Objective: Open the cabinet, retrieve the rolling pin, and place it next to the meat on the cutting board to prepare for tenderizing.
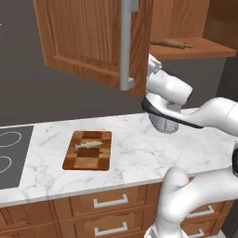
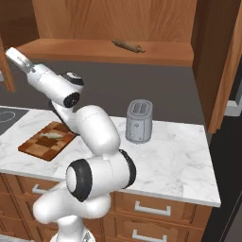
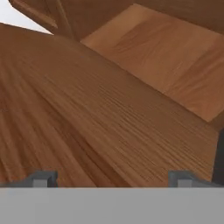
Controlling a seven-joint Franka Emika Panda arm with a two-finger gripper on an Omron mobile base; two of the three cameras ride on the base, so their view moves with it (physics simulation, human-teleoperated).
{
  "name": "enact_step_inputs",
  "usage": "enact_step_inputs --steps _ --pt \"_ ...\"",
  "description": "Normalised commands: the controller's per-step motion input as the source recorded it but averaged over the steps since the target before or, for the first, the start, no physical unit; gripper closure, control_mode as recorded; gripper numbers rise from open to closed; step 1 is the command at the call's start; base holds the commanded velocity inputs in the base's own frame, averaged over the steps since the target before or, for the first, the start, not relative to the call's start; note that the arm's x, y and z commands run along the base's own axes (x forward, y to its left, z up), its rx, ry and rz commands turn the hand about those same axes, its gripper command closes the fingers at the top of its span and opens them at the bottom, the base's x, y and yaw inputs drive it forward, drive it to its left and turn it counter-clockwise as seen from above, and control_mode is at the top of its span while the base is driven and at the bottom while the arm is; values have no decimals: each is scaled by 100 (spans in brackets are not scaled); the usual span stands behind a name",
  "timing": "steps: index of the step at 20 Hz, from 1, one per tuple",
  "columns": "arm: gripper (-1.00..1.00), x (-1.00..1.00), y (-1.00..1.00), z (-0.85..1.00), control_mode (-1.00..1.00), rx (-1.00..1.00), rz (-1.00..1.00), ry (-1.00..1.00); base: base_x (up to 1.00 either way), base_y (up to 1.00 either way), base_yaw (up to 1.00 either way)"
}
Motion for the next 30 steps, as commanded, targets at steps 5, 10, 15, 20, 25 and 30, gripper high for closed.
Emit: enact_step_inputs --steps 5,10,15,20,25,30 --pt "-100 -52 100 0 -100 -17 29 -2 0 0 0" --pt "-100 -13 99 0 -100 -12 24 2 0 0 0" --pt "-100 9 86 0 -100 -8 19 9 0 0 0" --pt "-100 9 23 -9 -100 -14 2 5 0 0 0" --pt "-100 0 -54 -4 -100 -11 4 -13 0 0 0" --pt "-100 0 -94 21 -100 -12 0 -16 0 0 0"
